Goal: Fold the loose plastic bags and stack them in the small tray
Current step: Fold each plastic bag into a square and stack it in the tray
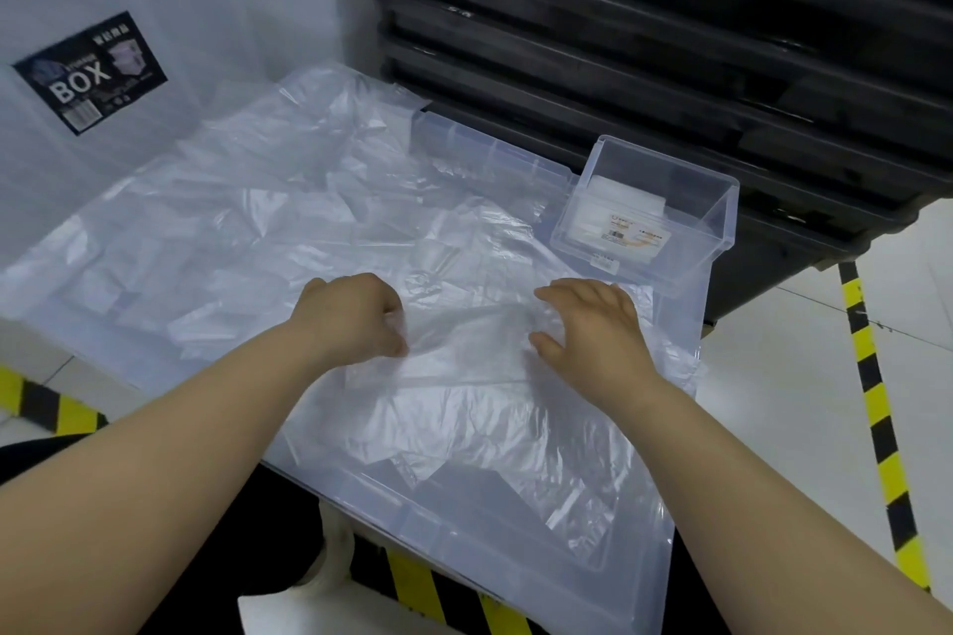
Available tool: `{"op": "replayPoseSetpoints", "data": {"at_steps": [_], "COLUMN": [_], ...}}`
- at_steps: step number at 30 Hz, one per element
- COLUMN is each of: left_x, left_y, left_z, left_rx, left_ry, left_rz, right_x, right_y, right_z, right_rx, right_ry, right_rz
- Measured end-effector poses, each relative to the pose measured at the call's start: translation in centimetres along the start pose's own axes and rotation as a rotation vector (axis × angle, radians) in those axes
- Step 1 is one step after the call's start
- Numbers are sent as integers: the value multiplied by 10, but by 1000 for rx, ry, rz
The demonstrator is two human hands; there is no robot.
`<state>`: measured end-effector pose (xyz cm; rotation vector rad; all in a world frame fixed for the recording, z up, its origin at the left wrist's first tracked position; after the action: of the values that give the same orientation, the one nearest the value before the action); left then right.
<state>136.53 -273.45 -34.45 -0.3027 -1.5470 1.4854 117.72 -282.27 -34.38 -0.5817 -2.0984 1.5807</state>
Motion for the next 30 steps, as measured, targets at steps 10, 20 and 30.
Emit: {"op": "replayPoseSetpoints", "data": {"at_steps": [10,20,30], "left_x": [33,12,18], "left_y": [-33,-29,32], "left_z": [10,9,49], "left_rx": [312,1127,1097], "left_ry": [344,-22,-123], "left_rz": [15,24,-494], "right_x": [-2,-5,-16], "right_y": [-16,-20,7], "right_z": [-18,-6,-3], "right_rx": [-325,-1017,-1302], "right_ry": [-162,228,510], "right_rz": [-104,108,294]}}
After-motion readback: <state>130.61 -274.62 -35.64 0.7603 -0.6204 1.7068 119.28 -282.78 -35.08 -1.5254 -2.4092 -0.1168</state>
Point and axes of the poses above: each hand's wrist, its own x-axis away from the middle knuckle, its own y-axis out of the palm, z = x × y, the point moved 2 cm from there along -x, towards the middle knuckle, and after that the axes turned 14 degrees about -y, right-handed, at the moved point
